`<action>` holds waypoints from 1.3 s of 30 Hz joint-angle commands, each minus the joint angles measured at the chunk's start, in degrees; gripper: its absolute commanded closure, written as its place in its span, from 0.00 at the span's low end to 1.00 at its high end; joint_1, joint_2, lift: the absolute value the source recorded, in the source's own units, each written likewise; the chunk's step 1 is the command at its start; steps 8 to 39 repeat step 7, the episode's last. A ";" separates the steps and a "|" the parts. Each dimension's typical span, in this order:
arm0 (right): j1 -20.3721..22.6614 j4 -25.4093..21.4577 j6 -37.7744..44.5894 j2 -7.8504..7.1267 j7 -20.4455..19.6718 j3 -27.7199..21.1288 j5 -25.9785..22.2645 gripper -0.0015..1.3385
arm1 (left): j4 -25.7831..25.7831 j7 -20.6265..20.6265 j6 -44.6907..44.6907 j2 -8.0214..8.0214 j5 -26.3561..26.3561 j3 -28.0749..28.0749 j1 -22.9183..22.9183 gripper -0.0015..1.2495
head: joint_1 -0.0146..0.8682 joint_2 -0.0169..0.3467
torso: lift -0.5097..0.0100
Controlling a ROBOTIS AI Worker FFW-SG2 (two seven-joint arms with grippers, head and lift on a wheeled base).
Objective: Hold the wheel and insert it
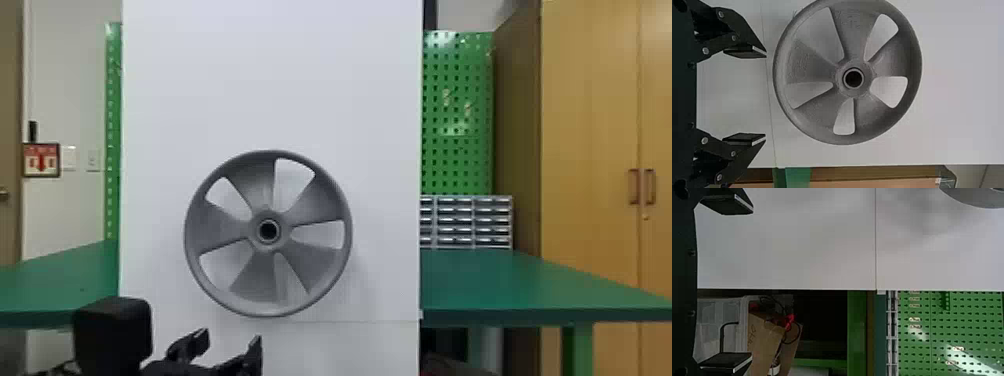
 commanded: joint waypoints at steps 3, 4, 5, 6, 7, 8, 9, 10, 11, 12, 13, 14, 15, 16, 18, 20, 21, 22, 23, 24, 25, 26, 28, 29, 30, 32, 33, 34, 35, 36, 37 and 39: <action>-0.01 0.17 -0.33 0.08 0.00 -0.32 0.01 0.00 | -0.07 0.00 0.00 -0.01 0.10 0.10 0.02 0.40 | 0.02 0.11 | 0.04; -0.01 0.17 -0.33 0.08 0.00 -0.49 0.01 0.00 | -0.07 0.00 0.00 -0.01 0.10 0.10 0.02 0.40 | 0.02 0.11 | 0.04; -0.01 0.17 -0.33 0.17 0.00 -0.58 0.01 0.00 | -0.07 0.00 0.00 -0.01 0.10 0.10 0.02 0.40 | 0.02 0.12 | 0.04; -0.01 0.17 -0.33 0.17 0.00 -0.58 0.10 0.00 | -0.07 0.00 0.00 -0.01 0.10 0.10 0.02 0.40 | 0.02 0.12 | 0.04; -0.01 0.26 -0.33 0.17 0.00 -0.58 0.10 0.00 | 0.02 0.00 0.00 -0.01 0.10 0.10 0.02 0.40 | 0.02 0.12 | 0.04; -0.01 0.26 -0.33 0.17 0.00 -0.58 0.10 0.00 | 0.02 0.00 0.00 -0.01 0.10 0.10 0.02 0.40 | 0.02 0.12 | 0.04; -0.01 0.26 -0.33 0.17 0.00 -0.58 0.10 0.00 | 0.02 0.00 0.00 -0.01 0.10 0.10 0.02 0.40 | 0.02 0.12 | 0.04; -0.01 0.26 -0.33 0.17 0.00 -0.58 0.10 0.00 | 0.02 0.00 0.00 -0.01 0.10 0.10 0.02 0.40 | 0.02 0.12 | 0.04; -0.01 0.26 -0.33 0.17 0.00 -0.58 0.10 0.00 | 0.02 0.00 0.00 -0.01 0.10 0.10 0.02 0.40 | 0.02 0.12 | 0.04; -0.01 0.26 -0.33 0.17 0.00 -0.58 0.10 0.00 | 0.02 0.00 0.00 -0.01 0.10 0.10 0.02 0.40 | 0.02 0.12 | 0.04; -0.01 0.26 -0.33 0.17 0.00 -0.58 0.10 0.00 | 0.02 0.00 0.00 -0.01 0.10 0.10 0.02 0.40 | 0.02 0.12 | 0.04; -0.01 0.26 -0.33 0.17 0.00 -0.58 0.10 0.00 | 0.02 0.00 0.00 -0.01 0.10 0.10 0.02 0.40 | 0.02 0.12 | 0.04; -0.01 0.26 -0.33 0.17 0.00 -0.58 0.10 0.00 | 0.02 0.00 0.00 -0.01 0.10 0.10 0.02 0.40 | 0.02 0.12 | 0.04; -0.01 0.26 -0.33 0.17 0.00 -0.58 0.10 0.00 | 0.02 0.00 0.00 -0.01 0.10 0.10 0.02 0.40 | 0.02 0.12 | 0.04; -0.01 0.26 -0.33 0.17 0.00 -0.58 0.10 0.00 | 0.02 0.00 0.00 -0.01 0.10 0.10 0.02 0.40 | 0.02 0.12 | 0.04; -0.01 0.26 -0.33 0.17 0.00 -0.58 0.10 0.00 | 0.02 0.00 0.00 -0.01 0.10 0.10 0.02 0.40 | 0.02 0.12 | 0.04; -0.01 0.26 -0.33 0.17 0.00 -0.58 0.10 0.00 | 0.02 0.00 0.00 -0.01 0.10 0.10 0.02 0.40 | 0.02 0.12 | 0.04; -0.01 0.26 -0.33 0.17 0.00 -0.58 0.10 0.00 | 0.02 0.00 0.00 -0.01 0.10 0.10 0.02 0.40 | 0.02 0.12 | 0.04; -0.01 0.26 -0.33 0.17 0.00 -0.58 0.10 0.00 | 0.02 0.00 0.00 -0.01 0.10 0.10 0.02 0.40 | 0.02 0.12 | 0.04; -0.01 0.26 -0.33 0.17 0.00 -0.58 0.10 0.00 | 0.02 0.00 0.00 -0.01 0.10 0.10 0.02 0.40 | 0.02 0.12 | 0.04; -0.01 0.26 -0.33 0.17 0.00 -0.58 0.10 0.00 | 0.02 0.00 0.00 -0.01 0.10 0.10 0.02 0.40 | 0.02 0.12 | 0.04; -0.01 0.26 -0.33 0.17 0.00 -0.58 0.10 0.00 | 0.02 0.00 0.00 -0.01 0.10 0.10 0.02 0.40 | 0.02 0.12 | 0.04; -0.01 0.26 -0.33 0.17 0.00 -0.58 0.10 0.00 | 0.02 0.00 0.00 -0.01 0.10 0.10 0.02 0.40 | 0.02 0.12 | 0.04; -0.01 0.26 -0.33 0.17 0.00 -0.58 0.10 0.00 | 0.02 0.00 0.00 -0.01 0.10 0.10 0.02 0.40 | 0.02 0.12 | 0.04; -0.01 0.26 -0.33 0.17 0.00 -0.58 0.10 0.00 | 0.02 0.00 0.00 -0.01 0.10 0.10 0.02 0.40 | 0.02 0.12 | 0.04; -0.01 0.26 -0.33 0.17 0.00 -0.58 0.10 0.00 | 0.02 0.00 0.00 -0.01 0.10 0.10 0.02 0.40 | 0.02 0.12 | 0.04; -0.01 0.26 -0.33 0.17 0.00 -0.58 0.10 0.00 | 0.02 0.00 0.00 -0.01 0.10 0.10 0.02 0.40 | 0.02 0.12 | 0.04; -0.01 0.26 -0.33 0.17 0.00 -0.58 0.10 0.00 | 0.02 0.00 0.00 -0.01 0.10 0.10 0.02 0.40 | 0.02 0.12 | 0.04; -0.01 0.26 -0.33 0.17 0.00 -0.58 0.10 0.00 | 0.02 0.00 0.00 -0.01 0.10 0.10 0.02 0.40 | 0.02 0.12 | 0.04; -0.01 0.26 -0.33 0.17 0.00 -0.58 0.10 0.00 | 0.02 0.00 0.00 -0.01 0.10 0.10 0.02 0.40 | 0.02 0.12 | 0.04; -0.01 0.26 -0.33 0.17 0.00 -0.58 0.10 0.00 | 0.02 0.00 0.00 -0.01 0.10 0.10 0.02 0.40 | 0.02 0.12 | 0.04; -0.01 0.26 -0.33 0.17 0.00 -0.58 0.10 0.00 | 0.02 0.00 0.00 -0.01 0.10 0.10 0.02 0.40 | 0.02 0.12 | 0.04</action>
